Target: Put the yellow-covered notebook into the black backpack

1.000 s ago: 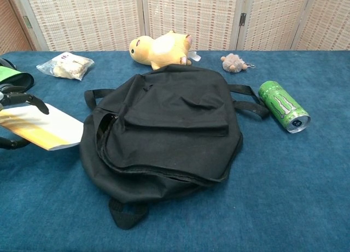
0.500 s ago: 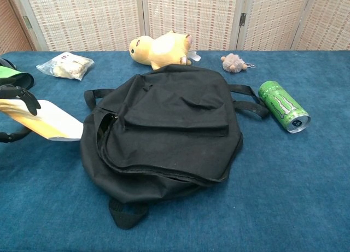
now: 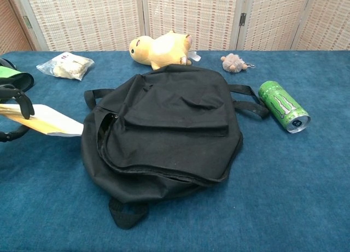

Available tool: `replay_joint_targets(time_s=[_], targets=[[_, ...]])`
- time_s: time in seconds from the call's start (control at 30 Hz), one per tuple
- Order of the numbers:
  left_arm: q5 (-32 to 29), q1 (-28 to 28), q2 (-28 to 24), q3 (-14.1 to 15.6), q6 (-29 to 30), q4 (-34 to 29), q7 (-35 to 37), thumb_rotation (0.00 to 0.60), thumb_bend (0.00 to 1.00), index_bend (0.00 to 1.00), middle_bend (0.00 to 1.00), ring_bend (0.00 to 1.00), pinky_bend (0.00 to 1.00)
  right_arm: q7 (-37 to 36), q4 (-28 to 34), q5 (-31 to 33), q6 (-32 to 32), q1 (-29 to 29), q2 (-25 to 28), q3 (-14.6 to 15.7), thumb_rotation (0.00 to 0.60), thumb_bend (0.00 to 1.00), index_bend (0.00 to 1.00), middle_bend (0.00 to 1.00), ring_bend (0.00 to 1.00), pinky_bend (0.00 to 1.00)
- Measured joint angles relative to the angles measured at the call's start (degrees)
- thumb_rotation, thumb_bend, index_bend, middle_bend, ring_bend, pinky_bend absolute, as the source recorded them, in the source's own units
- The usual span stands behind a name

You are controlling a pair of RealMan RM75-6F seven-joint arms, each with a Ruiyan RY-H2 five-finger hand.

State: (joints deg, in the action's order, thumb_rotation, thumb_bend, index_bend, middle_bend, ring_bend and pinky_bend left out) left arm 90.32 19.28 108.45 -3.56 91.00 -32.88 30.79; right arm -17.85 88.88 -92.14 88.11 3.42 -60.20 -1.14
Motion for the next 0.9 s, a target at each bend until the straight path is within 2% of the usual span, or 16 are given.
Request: replay_joint_targets(time_s=[0.3, 0.57, 0.9], targets=[[0.8, -0.6, 0.0, 0.2, 4.5, 2.0, 0.5, 0.6, 0.51, 0.74, 0.63, 0.49, 0.18, 0.3, 0.2, -0.5, 0.0, 0.1, 0.0, 0.2, 0.6, 0.19, 0.0, 0.02, 0.0, 0.0], [2.4, -1.1, -1.6, 0.0, 12.9, 3.0, -1.4, 0.6, 0.51, 0.75, 0.65, 0.51, 0.2, 1.5, 1.4, -1.7, 0.0, 0.6, 0.1, 0.2, 0.6, 0.19, 0.0, 0.02, 0.0, 0.0], [7.2, -0.1, -3.6, 1.0, 23.6, 1.6, -5.3, 0.6, 0.5, 0.76, 0.65, 0.51, 0.21, 4.1, 6.0, -6.3, -5.1, 4.6, 0.3, 1.3, 0.6, 0.15, 0.11, 0.07, 0.04, 0.03]])
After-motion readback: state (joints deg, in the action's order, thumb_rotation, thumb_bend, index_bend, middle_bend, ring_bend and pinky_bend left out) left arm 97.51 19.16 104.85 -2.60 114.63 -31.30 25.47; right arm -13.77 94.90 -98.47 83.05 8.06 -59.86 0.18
